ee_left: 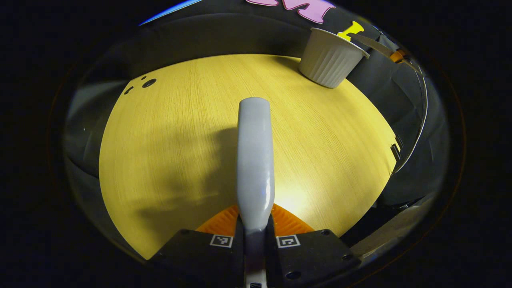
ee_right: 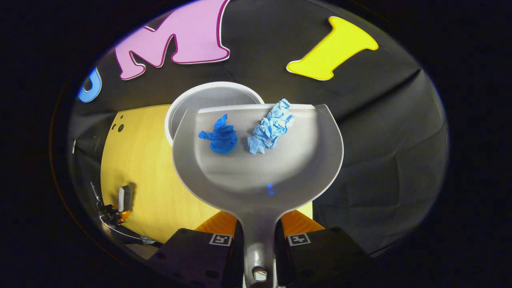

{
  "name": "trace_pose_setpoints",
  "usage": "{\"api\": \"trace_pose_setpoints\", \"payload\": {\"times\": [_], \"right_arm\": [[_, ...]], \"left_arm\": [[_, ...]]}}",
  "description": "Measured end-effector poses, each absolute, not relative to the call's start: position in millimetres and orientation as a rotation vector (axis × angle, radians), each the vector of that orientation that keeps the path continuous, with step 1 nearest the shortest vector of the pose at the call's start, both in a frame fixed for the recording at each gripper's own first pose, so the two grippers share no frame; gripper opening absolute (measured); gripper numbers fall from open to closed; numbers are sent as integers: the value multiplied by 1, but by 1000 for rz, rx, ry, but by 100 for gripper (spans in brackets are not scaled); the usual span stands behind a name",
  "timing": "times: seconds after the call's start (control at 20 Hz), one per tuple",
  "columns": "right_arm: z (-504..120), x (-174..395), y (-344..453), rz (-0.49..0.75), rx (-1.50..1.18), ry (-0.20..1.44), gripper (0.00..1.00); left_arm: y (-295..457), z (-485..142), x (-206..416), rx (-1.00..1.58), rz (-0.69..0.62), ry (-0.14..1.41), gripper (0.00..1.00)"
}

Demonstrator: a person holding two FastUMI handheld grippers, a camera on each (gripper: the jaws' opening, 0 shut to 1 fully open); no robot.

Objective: Pick up the small broom and dustpan from the desktop, sweep the trash into the dustpan with the broom, and then empty the trash into the garbage bin.

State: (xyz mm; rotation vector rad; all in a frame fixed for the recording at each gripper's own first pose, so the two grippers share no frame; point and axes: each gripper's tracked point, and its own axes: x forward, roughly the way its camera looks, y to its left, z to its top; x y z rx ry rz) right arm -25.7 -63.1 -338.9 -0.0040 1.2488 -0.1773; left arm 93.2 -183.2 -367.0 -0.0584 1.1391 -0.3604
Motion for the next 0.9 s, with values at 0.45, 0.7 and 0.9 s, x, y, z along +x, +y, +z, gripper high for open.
{"api": "trace_pose_setpoints", "payload": {"times": [0.45,0.7,0.9], "right_arm": [[-313,-37,-113,-109,-369,1433,35],[-302,-21,-120,-59,-506,1479,35],[-303,-17,-118,-31,-545,1488,35]], "left_arm": [[-186,-367,90,-79,-338,1160,25],[-190,-369,88,-101,-330,1172,25],[-192,-369,87,-106,-321,1173,28]]}}
